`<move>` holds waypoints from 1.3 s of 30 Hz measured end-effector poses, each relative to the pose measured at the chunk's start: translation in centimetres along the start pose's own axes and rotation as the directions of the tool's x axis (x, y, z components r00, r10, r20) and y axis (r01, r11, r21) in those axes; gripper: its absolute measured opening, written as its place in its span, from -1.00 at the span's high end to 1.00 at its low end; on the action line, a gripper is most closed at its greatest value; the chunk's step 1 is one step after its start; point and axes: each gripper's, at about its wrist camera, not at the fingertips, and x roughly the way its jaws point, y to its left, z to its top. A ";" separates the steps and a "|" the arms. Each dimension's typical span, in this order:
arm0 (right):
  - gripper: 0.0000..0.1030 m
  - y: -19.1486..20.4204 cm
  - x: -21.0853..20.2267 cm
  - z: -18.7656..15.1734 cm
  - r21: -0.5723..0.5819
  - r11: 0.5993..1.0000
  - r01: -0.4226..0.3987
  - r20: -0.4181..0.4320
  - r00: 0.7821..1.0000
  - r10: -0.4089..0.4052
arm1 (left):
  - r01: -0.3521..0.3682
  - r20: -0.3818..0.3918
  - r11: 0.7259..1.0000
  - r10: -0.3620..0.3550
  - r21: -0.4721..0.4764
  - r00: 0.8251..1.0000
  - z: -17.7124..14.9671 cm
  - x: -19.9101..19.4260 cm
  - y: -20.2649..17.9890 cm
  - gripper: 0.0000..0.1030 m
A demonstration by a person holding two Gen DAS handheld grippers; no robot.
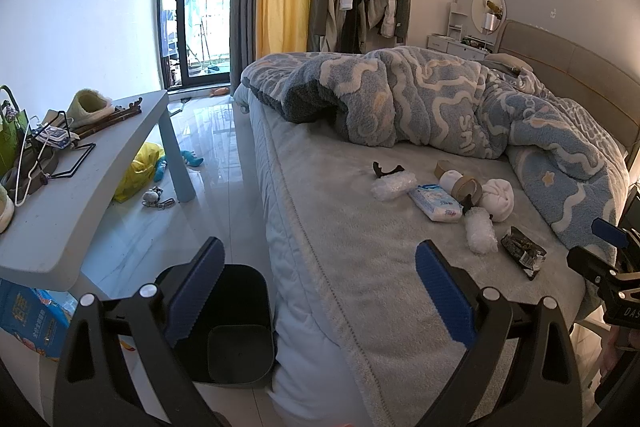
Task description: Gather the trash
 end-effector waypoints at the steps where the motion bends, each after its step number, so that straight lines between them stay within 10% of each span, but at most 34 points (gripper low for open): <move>1: -0.94 0.0 0.0 0.1 0.003 1.000 -0.002 0.001 1.000 0.002 | -0.001 0.000 1.000 0.001 -0.001 1.000 0.0 0.0 0.1 -0.90; 39: -0.94 -4.6 6.2 -1.5 -0.021 1.000 0.001 -0.173 0.985 -0.004 | 0.203 -0.057 0.974 -0.198 0.100 0.979 1.9 4.4 -6.8 -0.89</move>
